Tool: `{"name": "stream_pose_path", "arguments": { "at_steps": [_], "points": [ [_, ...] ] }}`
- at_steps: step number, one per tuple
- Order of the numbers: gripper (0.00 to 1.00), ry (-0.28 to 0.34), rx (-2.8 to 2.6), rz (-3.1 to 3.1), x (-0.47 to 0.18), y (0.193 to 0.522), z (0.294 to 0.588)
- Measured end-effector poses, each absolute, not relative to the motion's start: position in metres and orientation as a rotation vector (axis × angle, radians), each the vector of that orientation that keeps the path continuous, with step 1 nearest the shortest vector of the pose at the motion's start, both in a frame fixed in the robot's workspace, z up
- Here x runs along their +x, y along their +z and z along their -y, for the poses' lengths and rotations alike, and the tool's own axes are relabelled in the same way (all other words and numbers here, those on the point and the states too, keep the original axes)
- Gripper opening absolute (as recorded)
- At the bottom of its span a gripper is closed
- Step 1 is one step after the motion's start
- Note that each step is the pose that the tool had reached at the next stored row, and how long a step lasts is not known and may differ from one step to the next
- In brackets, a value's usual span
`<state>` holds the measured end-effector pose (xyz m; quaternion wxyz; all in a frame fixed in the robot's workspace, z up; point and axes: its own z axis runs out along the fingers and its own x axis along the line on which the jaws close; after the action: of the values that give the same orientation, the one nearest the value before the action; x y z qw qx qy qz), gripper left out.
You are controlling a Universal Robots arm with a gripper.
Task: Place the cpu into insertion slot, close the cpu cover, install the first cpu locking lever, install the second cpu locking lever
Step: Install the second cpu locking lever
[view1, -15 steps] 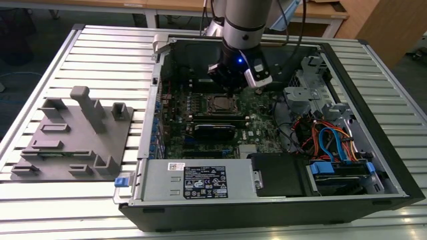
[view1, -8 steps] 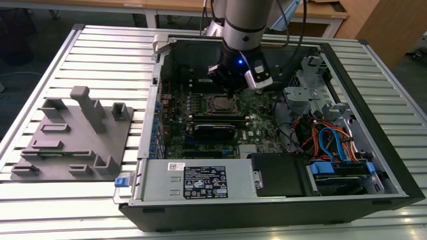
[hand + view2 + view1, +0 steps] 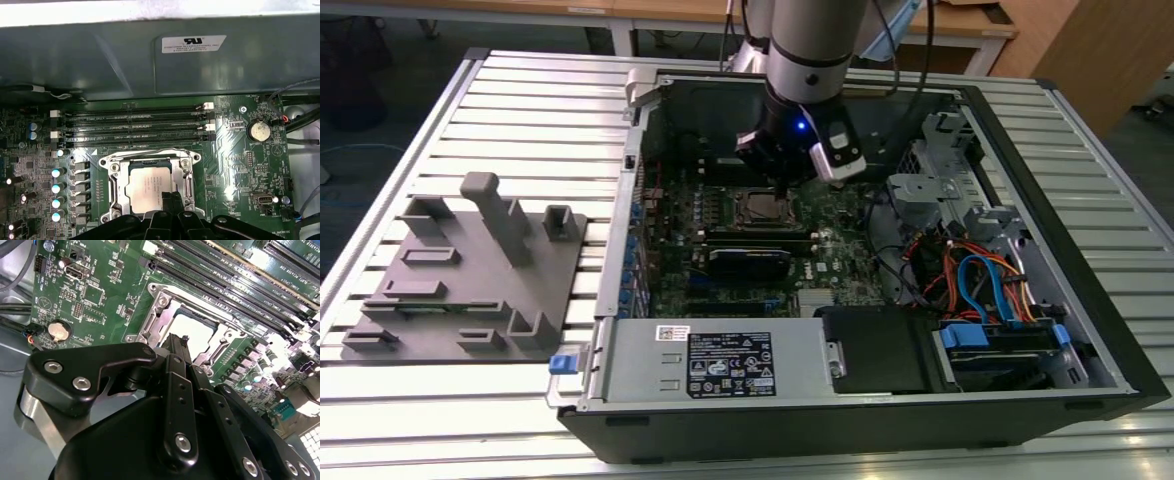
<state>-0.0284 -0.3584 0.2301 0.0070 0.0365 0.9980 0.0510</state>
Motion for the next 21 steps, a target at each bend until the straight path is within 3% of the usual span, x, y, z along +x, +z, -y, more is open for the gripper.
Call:
{"name": "stream_pose_path", "arguments": {
  "at_steps": [21],
  "points": [
    [0.1, 0.16, 0.114, -3.121, -0.028, 0.24, 0.362]
  ]
}}
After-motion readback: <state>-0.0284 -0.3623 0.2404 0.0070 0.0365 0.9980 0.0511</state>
